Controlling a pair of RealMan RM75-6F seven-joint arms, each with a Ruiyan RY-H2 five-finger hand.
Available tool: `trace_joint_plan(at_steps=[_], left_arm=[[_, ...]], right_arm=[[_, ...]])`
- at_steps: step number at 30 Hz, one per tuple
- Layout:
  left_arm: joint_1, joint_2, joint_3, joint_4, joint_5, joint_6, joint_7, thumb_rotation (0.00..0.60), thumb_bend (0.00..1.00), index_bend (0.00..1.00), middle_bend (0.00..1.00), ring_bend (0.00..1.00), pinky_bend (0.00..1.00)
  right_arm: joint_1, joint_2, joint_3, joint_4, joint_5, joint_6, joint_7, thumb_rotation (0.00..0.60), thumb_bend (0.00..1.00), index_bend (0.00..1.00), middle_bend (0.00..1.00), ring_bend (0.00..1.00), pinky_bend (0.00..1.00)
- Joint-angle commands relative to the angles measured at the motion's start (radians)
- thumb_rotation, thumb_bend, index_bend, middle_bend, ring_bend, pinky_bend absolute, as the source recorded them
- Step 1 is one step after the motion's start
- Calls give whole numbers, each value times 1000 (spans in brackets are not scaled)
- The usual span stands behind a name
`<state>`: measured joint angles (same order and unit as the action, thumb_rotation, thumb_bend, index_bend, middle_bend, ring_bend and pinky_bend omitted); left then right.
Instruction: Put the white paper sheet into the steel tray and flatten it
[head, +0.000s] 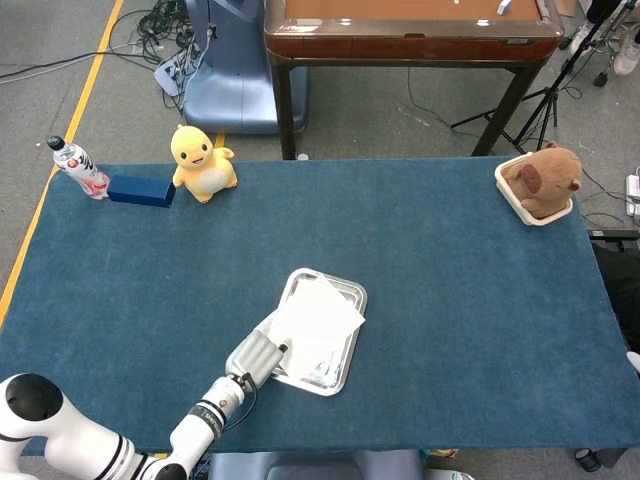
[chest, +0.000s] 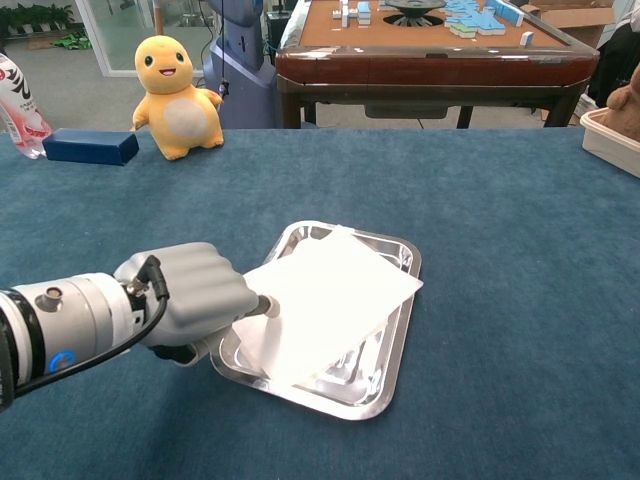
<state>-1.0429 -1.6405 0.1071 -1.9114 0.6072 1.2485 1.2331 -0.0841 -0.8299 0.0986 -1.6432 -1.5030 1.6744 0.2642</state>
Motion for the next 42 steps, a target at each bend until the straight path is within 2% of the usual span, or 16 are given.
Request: trace_joint_plan(at_steps=[1,20,42], left_arm=[[2,-4,-2,-1,-4,6,5,600,926,143,1000,821,862],[13,-14,11,-29,-13,22,35,600,926,145,1000,821,862],[14,-39,-14,-56,-59,36,42,600,926,148,1000,822,861]], right_arm=[[0,0,0,0,0,0,0,600,0,202,303,157,333],[0,0,0,-1,0,0,-2,600,0,202,303,157,333],[-16,13,1,-4,-10,33,19,600,0,202,302,157,332]])
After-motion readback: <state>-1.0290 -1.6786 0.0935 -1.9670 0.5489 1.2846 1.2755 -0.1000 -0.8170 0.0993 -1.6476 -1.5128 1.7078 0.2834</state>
